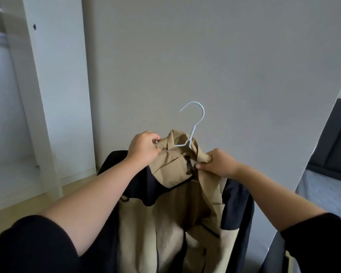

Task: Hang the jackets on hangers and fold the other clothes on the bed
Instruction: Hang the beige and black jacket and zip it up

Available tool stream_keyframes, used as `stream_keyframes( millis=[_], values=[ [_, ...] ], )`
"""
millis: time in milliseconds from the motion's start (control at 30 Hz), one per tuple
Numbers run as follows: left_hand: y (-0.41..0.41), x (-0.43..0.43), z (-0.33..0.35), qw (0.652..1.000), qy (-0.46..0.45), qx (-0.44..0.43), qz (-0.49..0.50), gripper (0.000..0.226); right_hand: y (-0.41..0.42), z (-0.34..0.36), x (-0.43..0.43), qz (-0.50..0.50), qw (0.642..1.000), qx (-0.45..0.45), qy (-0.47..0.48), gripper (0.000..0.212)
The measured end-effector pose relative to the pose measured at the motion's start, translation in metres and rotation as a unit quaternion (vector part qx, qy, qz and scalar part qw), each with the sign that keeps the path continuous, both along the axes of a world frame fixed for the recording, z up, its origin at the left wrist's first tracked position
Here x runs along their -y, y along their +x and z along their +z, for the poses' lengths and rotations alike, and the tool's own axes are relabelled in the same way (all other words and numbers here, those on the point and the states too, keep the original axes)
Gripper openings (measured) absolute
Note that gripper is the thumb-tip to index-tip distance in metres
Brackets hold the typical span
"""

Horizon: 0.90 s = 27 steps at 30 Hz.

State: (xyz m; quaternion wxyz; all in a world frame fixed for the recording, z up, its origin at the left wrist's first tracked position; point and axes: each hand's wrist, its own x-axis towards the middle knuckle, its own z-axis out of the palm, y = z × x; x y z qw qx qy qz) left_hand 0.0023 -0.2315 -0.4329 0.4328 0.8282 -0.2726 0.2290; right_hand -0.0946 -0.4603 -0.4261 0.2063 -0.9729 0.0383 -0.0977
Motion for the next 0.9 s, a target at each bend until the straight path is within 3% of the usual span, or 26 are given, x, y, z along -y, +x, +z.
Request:
stream_keyframes(
  millis=[33,133,233,267,333,433,533,667,900],
  values=[
    [0.002,-0.001,0.003,1.0,0.019,-0.013,-0.013,0.012,0.003,-0.002,-0.001,-0.025,0.998,0.047,0.017,0.039],
    [0.002,-0.008,0.012,0.995,0.042,-0.051,-0.071,0.042,0.006,0.0,-0.001,-0.066,0.987,0.139,0.047,0.043],
    [-0.009,-0.004,0.017,0.998,-0.048,-0.018,-0.038,0.022,0.006,0.003,-0.002,-0.096,0.977,0.184,0.046,0.045],
    [-0.013,0.0,0.02,0.998,-0.054,-0.012,0.001,0.026,0.005,0.004,-0.003,-0.103,0.974,0.199,0.041,0.046],
    [-0.018,0.008,0.025,0.996,-0.003,-0.028,0.082,0.044,0.001,0.007,-0.008,-0.11,0.969,0.218,0.021,0.045],
    [-0.023,0.016,0.032,0.986,0.083,-0.031,0.144,0.052,-0.006,0.011,-0.014,-0.114,0.967,0.227,-0.03,0.042],
    [-0.025,0.026,0.038,0.983,0.109,-0.047,0.141,0.054,-0.01,0.013,-0.017,-0.123,0.96,0.23,-0.104,0.032],
    [-0.024,0.023,0.039,0.978,0.151,-0.094,0.107,0.039,-0.011,0.015,-0.012,-0.145,0.953,0.23,-0.136,0.025],
    [-0.04,0.015,0.037,0.921,0.345,0.079,0.16,0.015,-0.009,0.042,0.01,-0.207,0.949,0.232,-0.056,0.021]
  ],
)
